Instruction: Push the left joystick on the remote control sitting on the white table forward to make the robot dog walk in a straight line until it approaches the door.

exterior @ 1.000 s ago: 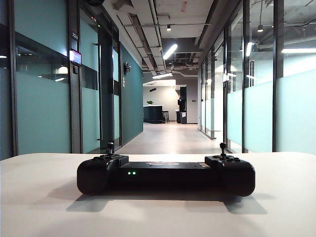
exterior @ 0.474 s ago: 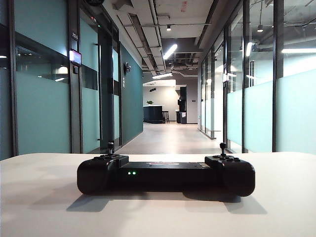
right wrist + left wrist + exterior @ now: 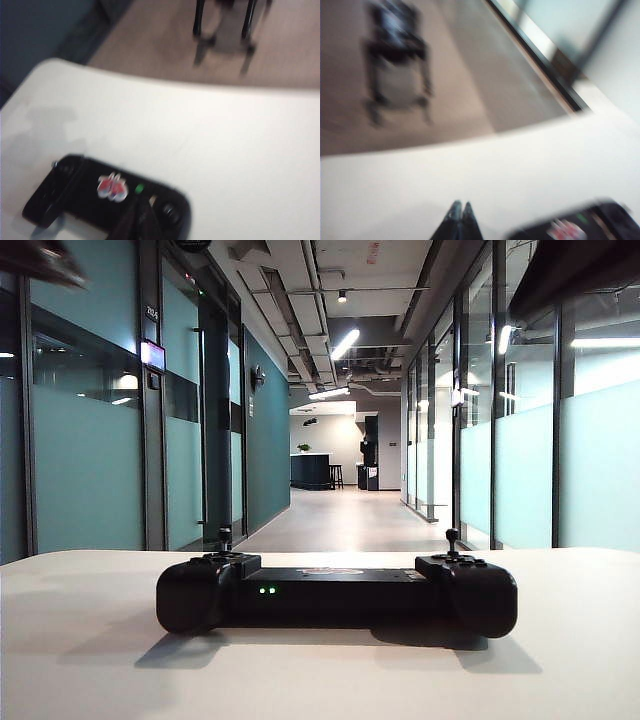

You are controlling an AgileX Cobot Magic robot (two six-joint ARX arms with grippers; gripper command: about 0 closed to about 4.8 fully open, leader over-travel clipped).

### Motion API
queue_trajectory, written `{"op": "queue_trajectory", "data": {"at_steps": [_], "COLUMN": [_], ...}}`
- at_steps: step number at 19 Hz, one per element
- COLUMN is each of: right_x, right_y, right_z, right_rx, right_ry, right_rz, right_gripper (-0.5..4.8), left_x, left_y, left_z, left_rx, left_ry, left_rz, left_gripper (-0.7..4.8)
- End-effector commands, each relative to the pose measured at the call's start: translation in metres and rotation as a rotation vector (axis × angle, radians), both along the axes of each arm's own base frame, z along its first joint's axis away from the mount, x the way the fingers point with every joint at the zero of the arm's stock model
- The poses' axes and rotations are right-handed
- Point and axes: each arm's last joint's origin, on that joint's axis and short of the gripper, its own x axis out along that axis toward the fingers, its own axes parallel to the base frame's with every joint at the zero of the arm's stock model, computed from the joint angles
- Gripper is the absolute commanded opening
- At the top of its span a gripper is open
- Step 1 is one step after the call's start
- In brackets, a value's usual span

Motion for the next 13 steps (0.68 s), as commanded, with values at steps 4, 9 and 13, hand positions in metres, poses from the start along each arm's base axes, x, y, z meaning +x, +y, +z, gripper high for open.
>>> {"op": "queue_trajectory", "data": {"at_steps": [4,9,13], "right_x": [0.007,0.015,0.031], "right_y": [0.024,0.033,0.044], "right_z": [-0.027,-0.045,-0.054], "right_rx": [-0.041,-0.116,-0.173], "right_ry": [0.2,0.417,0.502], "right_rz": [0.036,0.055,0.047], "right_gripper": [-0.04,3.37,3.55], "left_x": [0.014,0.017,0.017], "left_y": [-0.022,-0.033,-0.033], "left_z": [0.002,0.0,0.0], "left_rx": [0.014,0.027,0.025], "left_ry": [0.109,0.127,0.127], "left_rz": [-0.126,-0.162,-0.166], "left_gripper": [-0.05,-0.05,-0.05]}}
